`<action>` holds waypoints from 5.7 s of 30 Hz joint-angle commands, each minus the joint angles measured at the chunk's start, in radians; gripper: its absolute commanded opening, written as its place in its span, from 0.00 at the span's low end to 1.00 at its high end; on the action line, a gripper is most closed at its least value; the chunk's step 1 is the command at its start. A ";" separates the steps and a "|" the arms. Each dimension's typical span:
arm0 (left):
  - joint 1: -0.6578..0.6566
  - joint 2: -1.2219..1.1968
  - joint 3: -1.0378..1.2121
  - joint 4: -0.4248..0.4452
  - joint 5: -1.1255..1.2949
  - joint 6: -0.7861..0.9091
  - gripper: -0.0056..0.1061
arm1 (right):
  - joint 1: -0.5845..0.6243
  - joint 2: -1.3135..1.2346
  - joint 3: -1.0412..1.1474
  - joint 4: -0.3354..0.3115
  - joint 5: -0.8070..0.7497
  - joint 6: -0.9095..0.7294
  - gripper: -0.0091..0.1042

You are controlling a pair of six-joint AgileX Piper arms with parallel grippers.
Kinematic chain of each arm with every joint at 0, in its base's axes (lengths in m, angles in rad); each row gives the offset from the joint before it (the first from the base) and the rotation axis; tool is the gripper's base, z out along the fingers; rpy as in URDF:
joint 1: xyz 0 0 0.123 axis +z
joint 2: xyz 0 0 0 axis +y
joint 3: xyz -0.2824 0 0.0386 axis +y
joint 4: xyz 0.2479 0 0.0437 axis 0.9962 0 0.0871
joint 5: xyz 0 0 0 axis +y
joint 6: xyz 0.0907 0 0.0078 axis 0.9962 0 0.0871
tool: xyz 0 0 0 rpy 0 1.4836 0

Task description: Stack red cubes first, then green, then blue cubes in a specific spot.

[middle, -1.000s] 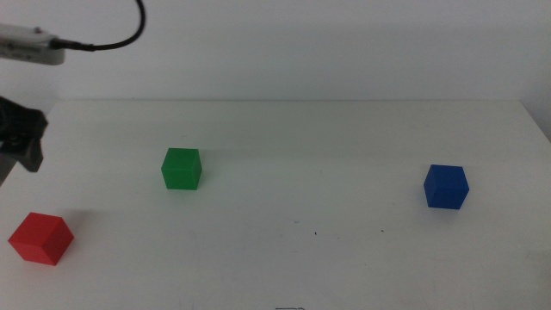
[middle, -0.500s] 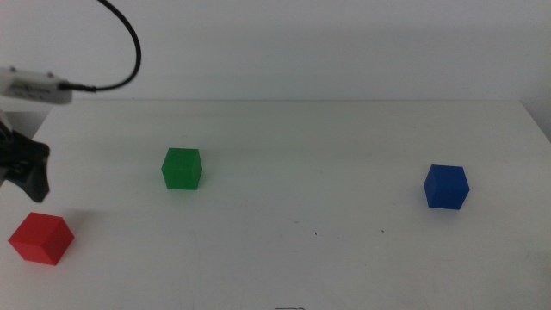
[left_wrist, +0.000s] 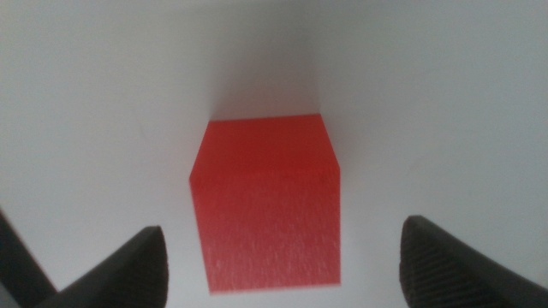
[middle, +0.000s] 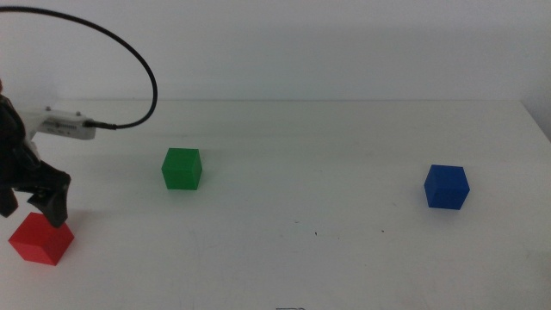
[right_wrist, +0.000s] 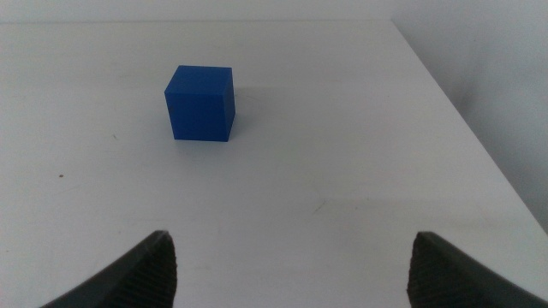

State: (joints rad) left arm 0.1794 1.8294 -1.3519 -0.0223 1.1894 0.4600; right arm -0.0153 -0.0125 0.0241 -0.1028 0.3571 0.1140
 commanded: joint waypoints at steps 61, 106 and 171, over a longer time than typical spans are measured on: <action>-0.722 0.046 -0.285 0.022 0.086 -0.948 0.14 | 0.002 -0.015 -0.007 -0.016 -0.063 -0.008 0.71; -0.901 0.329 -0.507 -0.041 -0.010 -1.034 0.14 | 0.002 -0.015 -0.007 -0.016 -0.063 -0.008 0.71; -0.769 0.019 -0.574 0.073 0.125 -1.014 0.88 | 0.002 -0.015 -0.007 -0.016 -0.062 -0.008 0.71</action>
State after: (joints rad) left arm -0.6072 1.9199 -1.8947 0.0388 1.2392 -0.5630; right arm -0.0153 -0.0125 0.0241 -0.1028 0.3571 0.1140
